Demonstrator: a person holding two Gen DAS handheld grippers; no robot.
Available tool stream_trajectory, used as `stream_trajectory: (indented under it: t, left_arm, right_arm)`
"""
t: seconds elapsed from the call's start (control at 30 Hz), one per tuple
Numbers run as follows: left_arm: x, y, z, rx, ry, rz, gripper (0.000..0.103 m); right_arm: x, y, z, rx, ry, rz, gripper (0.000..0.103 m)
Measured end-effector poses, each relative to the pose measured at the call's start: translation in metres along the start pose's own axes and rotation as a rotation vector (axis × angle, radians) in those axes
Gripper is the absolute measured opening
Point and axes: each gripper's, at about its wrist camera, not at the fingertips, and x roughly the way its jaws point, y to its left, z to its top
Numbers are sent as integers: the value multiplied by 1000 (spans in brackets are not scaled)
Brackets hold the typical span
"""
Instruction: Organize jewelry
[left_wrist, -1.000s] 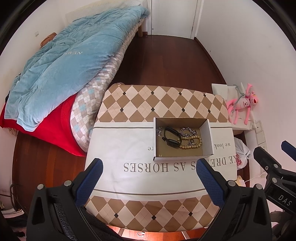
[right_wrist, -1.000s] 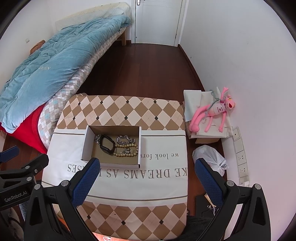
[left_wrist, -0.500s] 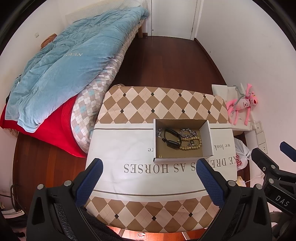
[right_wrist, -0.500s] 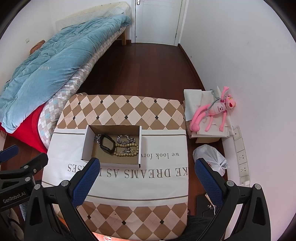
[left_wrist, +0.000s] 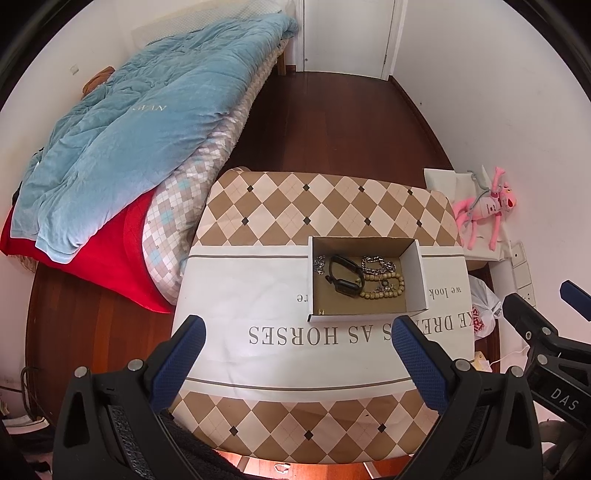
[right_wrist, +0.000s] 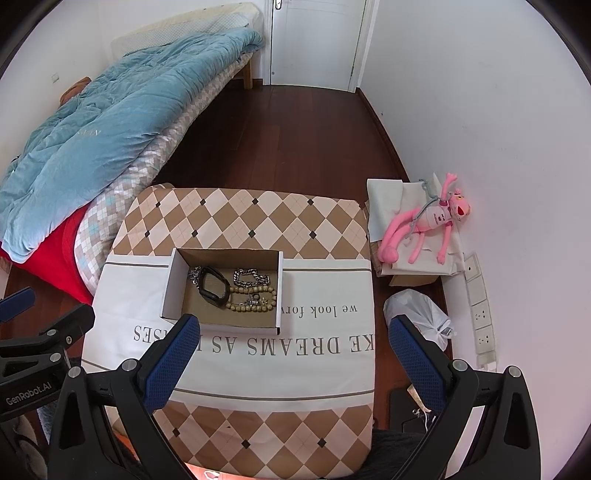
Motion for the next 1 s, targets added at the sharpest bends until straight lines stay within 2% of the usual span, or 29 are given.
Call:
stream_trajectory:
  t: [1.0]
  left_arm:
    - [-3, -1, -1, 2, -7, -6, 103]
  right_arm:
    - [0, 2, 0, -4, 1, -2, 103]
